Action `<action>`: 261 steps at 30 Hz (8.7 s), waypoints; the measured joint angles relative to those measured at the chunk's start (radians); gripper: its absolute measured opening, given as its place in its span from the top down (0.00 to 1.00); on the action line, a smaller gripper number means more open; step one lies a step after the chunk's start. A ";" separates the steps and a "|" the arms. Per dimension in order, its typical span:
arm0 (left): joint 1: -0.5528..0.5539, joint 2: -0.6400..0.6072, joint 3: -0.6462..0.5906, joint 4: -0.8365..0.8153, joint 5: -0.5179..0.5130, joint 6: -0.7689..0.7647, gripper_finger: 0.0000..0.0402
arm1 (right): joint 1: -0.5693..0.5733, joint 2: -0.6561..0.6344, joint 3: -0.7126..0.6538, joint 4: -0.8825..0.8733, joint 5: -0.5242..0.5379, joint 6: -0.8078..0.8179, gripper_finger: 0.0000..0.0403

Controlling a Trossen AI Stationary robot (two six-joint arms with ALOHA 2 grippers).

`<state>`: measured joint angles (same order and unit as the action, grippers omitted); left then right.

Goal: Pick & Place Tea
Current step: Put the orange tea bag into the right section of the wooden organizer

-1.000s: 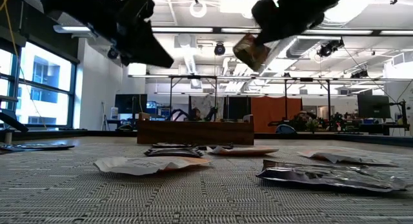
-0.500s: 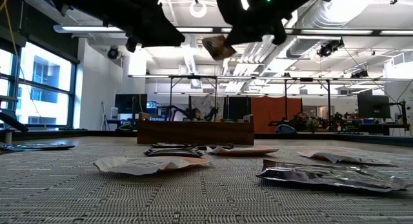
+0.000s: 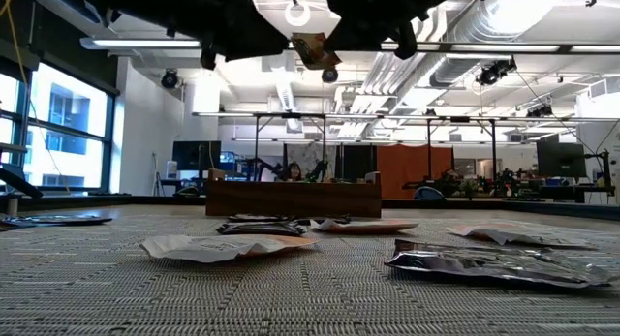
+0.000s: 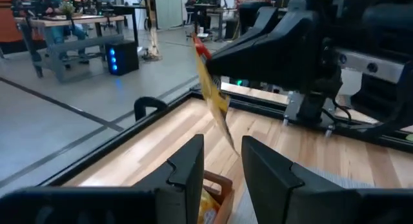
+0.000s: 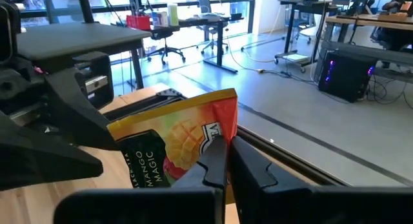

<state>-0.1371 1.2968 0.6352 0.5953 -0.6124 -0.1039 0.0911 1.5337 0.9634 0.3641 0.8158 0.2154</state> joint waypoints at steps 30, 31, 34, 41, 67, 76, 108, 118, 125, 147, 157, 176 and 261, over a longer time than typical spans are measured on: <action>0.000 0.017 0.058 -0.032 -0.001 0.103 0.79 | -0.012 0.000 0.000 0.079 -0.203 -0.093 0.98; 0.000 0.017 0.058 -0.040 -0.001 0.104 0.82 | -0.012 0.000 0.000 0.078 -0.203 -0.093 0.98; 0.000 0.017 0.058 -0.060 -0.012 0.106 0.90 | -0.012 0.000 0.000 0.078 -0.203 -0.093 0.99; 0.000 0.017 0.058 -0.081 -0.052 0.137 0.98 | -0.012 -0.002 0.001 0.011 -0.215 -0.052 0.94; 0.411 0.268 0.611 -0.950 0.647 0.081 1.00 | 0.119 -0.031 0.001 -0.871 -0.317 0.436 0.80; 0.451 0.521 0.863 -1.041 0.810 0.231 1.00 | 0.193 -0.037 0.001 -1.121 -0.293 0.573 0.80; 0.444 0.659 0.922 -1.200 0.807 0.312 1.00 | 0.252 -0.038 0.001 -1.101 -0.399 0.544 0.80; 0.444 0.679 0.921 -1.201 0.708 0.334 1.00 | 0.250 -0.038 0.001 -1.100 -0.394 0.544 0.80; 0.444 0.679 0.921 -1.194 0.701 0.343 0.92 | 0.250 -0.038 0.001 -1.099 -0.391 0.536 0.80; 0.444 0.507 0.959 -1.480 0.596 0.257 0.80 | 0.249 -0.038 0.001 -0.992 -0.258 0.394 0.80; 0.424 0.123 0.848 -1.682 0.600 0.128 0.83 | 0.214 -0.038 0.001 -0.683 -0.201 0.187 0.80; -0.015 -0.485 -0.013 -1.346 0.657 -0.457 0.83 | 0.012 -0.037 -0.166 -0.149 -0.338 0.077 0.80; -0.693 0.218 -0.042 -1.082 1.051 -1.455 0.65 | -0.003 -0.037 -0.275 -0.008 -0.535 0.069 0.80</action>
<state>-0.8297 1.5150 0.5934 -0.4872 0.4388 -1.5585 0.0879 1.4971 0.6884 0.3557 0.2805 0.2844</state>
